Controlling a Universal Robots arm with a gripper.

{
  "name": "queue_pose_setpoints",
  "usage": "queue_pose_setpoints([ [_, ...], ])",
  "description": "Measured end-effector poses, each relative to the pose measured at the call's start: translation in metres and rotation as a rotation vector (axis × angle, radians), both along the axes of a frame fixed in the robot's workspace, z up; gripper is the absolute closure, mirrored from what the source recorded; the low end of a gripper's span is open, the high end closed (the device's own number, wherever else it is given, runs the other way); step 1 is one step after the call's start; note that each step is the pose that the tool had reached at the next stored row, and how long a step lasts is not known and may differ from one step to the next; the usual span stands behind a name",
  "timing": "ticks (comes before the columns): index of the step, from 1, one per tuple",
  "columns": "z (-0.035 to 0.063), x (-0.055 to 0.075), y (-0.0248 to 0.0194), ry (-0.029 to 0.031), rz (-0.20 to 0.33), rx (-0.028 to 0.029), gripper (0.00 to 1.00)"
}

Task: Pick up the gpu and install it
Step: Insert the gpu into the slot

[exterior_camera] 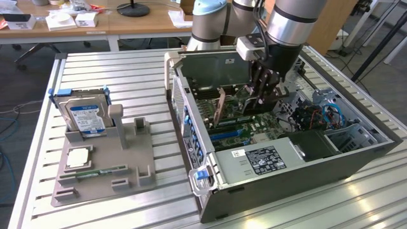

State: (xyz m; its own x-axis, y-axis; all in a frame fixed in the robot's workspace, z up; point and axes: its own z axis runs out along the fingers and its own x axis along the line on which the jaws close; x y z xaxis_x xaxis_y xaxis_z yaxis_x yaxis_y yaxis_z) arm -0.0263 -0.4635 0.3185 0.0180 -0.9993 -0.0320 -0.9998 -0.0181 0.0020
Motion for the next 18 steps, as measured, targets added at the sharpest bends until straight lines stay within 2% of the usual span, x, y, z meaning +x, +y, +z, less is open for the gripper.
queue_pose_setpoints([
  [7, -0.0008, 0.000, 0.0000, -0.0001, 0.000, 0.0004, 0.74],
  [18, -0.0132, 0.000, 0.0000, 0.0001, 0.000, 0.0020, 0.74],
])
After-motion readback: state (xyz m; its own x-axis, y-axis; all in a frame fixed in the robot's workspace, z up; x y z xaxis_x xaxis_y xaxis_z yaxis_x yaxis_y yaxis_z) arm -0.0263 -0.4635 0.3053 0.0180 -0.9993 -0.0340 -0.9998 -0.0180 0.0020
